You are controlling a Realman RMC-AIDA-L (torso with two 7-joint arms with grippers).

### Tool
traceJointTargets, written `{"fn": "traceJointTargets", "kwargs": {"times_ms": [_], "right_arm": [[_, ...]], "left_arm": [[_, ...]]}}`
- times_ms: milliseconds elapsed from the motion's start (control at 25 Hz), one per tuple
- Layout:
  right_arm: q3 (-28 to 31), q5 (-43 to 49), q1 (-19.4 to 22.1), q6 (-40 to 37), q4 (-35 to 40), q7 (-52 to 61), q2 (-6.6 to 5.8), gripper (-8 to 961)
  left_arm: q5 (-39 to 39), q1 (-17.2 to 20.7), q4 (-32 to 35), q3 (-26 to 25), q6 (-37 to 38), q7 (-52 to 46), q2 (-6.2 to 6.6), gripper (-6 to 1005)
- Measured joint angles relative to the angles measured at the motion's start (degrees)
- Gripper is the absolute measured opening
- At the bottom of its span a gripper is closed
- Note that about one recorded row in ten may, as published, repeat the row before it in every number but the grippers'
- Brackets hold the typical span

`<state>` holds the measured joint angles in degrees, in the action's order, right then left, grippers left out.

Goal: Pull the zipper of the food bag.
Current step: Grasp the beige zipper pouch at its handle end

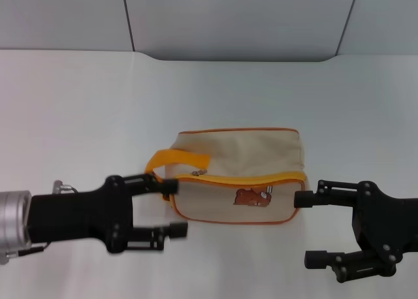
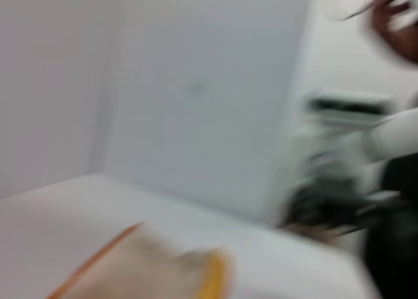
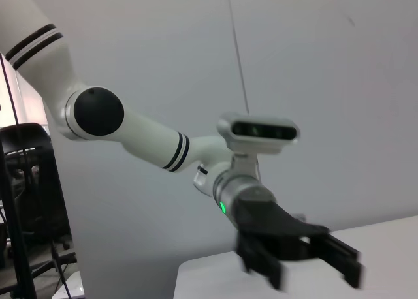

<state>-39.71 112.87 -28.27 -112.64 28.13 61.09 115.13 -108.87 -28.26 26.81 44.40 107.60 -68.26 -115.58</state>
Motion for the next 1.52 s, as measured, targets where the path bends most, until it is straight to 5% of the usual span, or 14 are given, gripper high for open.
{"fn": "traceJointTargets", "kwargs": {"times_ms": [80, 320, 800, 1280, 1520], "right_arm": [[0.1, 0.0, 0.1, 0.0, 0.0, 0.0, -0.02, 824], [0.4, -0.1, 0.2, -0.1, 0.0, 0.0, -0.09, 825], [1.1, -0.4, 0.8, -0.3, 0.0, 0.1, -0.09, 825], [2.3, -0.3, 0.9, 0.2, 0.0, -0.2, -0.05, 824], [3.5, -0.3, 0.9, 0.2, 0.1, -0.3, -0.01, 825]], "left_arm": [[0.3, 1.2, -0.3, -0.2, -11.7, 2.1, -0.36, 797], [0.3, 1.7, -0.3, -0.3, -20.3, 6.3, -2.15, 789], [0.4, -0.7, -2.5, 0.4, -26.1, 11.0, -3.31, 773], [0.5, -1.5, -3.7, 0.9, -26.5, 12.5, -3.26, 562], [0.6, -1.5, -3.6, 0.7, -25.9, 12.5, -3.25, 257]]}}
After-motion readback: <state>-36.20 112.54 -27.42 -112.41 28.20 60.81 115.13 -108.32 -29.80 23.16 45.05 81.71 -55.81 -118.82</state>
